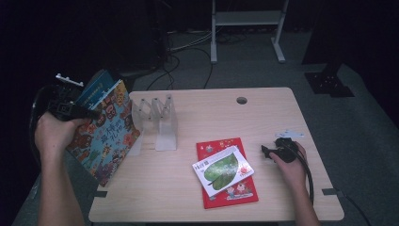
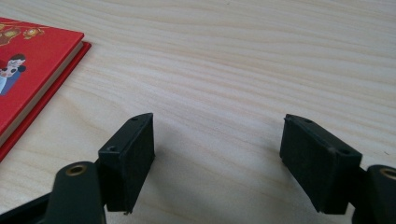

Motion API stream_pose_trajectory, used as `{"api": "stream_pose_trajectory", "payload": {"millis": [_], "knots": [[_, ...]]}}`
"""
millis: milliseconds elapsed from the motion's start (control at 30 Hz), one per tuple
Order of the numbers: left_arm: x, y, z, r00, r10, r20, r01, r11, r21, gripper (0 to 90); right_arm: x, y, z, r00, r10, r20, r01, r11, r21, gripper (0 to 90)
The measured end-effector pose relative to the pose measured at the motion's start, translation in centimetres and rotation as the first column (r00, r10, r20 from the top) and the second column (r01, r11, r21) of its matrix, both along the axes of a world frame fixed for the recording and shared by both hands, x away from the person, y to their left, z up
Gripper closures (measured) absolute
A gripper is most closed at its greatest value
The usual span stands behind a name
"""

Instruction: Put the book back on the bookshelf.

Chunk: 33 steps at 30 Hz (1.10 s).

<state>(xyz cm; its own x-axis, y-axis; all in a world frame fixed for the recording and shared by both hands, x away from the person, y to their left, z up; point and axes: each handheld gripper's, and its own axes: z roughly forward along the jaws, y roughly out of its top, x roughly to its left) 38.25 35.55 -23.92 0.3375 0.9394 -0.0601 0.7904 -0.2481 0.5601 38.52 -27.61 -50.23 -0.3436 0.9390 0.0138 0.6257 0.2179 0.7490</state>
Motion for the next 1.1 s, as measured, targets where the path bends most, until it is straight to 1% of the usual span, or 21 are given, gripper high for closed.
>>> {"api": "stream_pose_trajectory", "payload": {"millis": [133,200,300,367,433,567,633,800,867,933,1000,1100], "knots": [[-0.1,0.5,-0.4,0.9999,0.003,-0.01,-0.003,0.9999,-0.013,80.3,0.0,0.0,0.0,1.0,0.0,0.0,0.0,1.0,0.0,25.2],[-0.2,0.7,-0.5,1.0,0.002,-0.003,-0.002,0.9997,-0.023,80.3,0.0,0.0,0.0,1.0,0.0,0.0,0.0,1.0,0.0,25.2],[-0.3,0.9,-0.6,1.0,0.006,-0.004,-0.006,0.9996,-0.029,80.3,0.0,0.0,0.0,1.0,0.0,0.0,0.0,1.0,0.0,25.2],[-0.3,0.9,-0.6,1.0,0.001,-0.005,-0.001,0.9996,-0.027,80.3,0.0,0.0,0.0,1.0,0.0,0.0,0.0,1.0,0.0,25.2],[-0.4,0.9,-0.6,1.0,-0.004,-0.007,0.004,0.9999,-0.016,80.0,0.0,0.0,0.0,1.0,0.0,0.0,0.0,1.0,0.0,25.2],[-0.7,1.2,-0.4,0.9999,-0.01,0.0,0.01,0.9998,-0.017,79.0,0.0,0.0,0.0,1.0,0.0,0.0,0.0,1.0,0.0,25.2],[-0.9,1.3,-0.2,0.9999,-0.008,0.014,0.009,0.9998,-0.02,78.8,0.0,0.0,0.0,1.0,0.0,0.0,0.0,1.0,0.0,25.2],[-1.3,1.3,0.8,0.9991,-0.01,0.04,0.01,0.9999,-0.007,78.8,0.0,0.0,0.0,1.0,0.0,0.0,0.0,1.0,0.0,25.2],[-1.7,1.5,1.6,0.9967,-0.003,0.081,0.004,0.9998,-0.019,78.6,0.0,0.0,0.0,1.0,0.0,0.0,0.0,1.0,-0.001,25.2],[-2.2,1.7,2.6,0.9945,-0.008,0.104,0.012,0.9993,-0.035,79.2,0.0,0.0,0.0,1.0,0.0,0.0,0.0,1.0,-0.001,25.2],[-2.5,1.6,3.2,0.9944,-0.015,0.105,0.019,0.9992,-0.034,82.6,0.0,0.0,0.0,1.0,0.0,0.0,0.0,1.0,-0.001,25.2],[-2.7,1.3,3.7,0.9947,-0.045,0.092,0.048,0.9983,-0.034,88.2,0.0,0.0,0.0,1.0,0.0,0.0,0.0,1.0,-0.001,25.2]]}}
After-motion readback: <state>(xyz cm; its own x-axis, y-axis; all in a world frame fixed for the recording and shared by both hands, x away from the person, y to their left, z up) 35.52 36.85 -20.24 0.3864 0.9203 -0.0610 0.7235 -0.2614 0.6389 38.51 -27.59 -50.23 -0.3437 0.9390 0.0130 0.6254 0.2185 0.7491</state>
